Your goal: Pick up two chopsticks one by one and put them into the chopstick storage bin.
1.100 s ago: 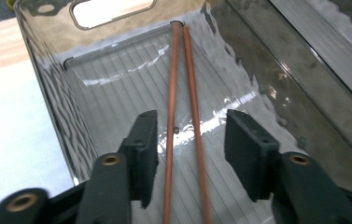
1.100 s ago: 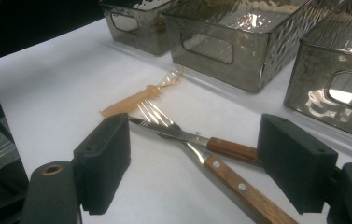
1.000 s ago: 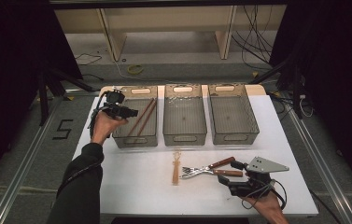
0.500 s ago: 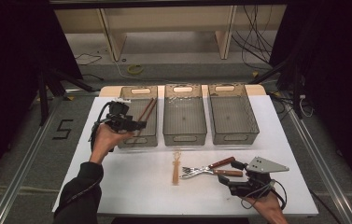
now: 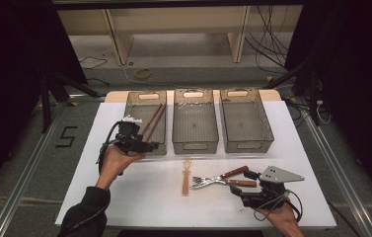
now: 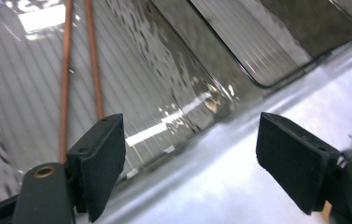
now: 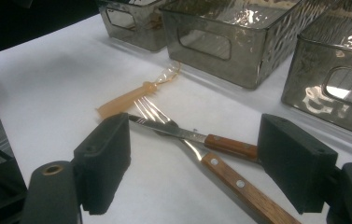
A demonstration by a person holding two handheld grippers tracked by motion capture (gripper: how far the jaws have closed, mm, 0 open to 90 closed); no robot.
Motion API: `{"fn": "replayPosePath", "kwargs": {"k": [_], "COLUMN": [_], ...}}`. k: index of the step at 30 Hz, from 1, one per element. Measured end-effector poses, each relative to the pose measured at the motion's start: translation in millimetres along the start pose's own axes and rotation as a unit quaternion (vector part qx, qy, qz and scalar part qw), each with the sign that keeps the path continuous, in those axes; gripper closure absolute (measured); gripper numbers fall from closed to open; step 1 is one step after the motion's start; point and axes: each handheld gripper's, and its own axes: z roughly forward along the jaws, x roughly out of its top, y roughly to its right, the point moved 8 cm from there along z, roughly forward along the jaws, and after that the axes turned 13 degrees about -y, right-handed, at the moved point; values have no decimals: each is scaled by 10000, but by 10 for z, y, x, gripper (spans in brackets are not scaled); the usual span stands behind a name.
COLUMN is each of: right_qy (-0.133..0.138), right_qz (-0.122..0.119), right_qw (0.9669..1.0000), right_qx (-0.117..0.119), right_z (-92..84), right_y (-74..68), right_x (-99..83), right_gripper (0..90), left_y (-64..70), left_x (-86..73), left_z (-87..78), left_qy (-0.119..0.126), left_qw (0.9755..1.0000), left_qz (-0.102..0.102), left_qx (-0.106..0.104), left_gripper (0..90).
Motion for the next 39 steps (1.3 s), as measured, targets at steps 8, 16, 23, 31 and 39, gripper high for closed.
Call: {"fn": "replayPosePath", "kwargs": {"k": [8, 16, 23, 31, 39], "right_qy": [16, 17, 29, 34, 29], "right_qz": [-16, -20, -11, 6, 4], "right_qw": [10000, 10000, 10000, 10000, 10000], "right_qx": [9, 15, 36, 41, 39], "right_z": [-14, -14, -17, -17, -24], "right_y": [-2, -4, -1, 13, 16], "right_x": [1, 1, 0, -5, -6], "right_gripper": [270, 270, 270, 270, 270], "left_y": [213, 352, 472, 607, 762], "left_x": [-35, -89, -146, -186, -246], "left_z": [-31, -29, -69, -28, 89], "left_qy": [115, 48, 55, -22, -253], "left_qw": [9994, 9990, 9989, 9985, 9972], "left_qz": [250, 410, 455, 539, 699], "left_qx": [206, 174, 42, -28, -96], "left_gripper": [234, 229, 214, 205, 196]}}
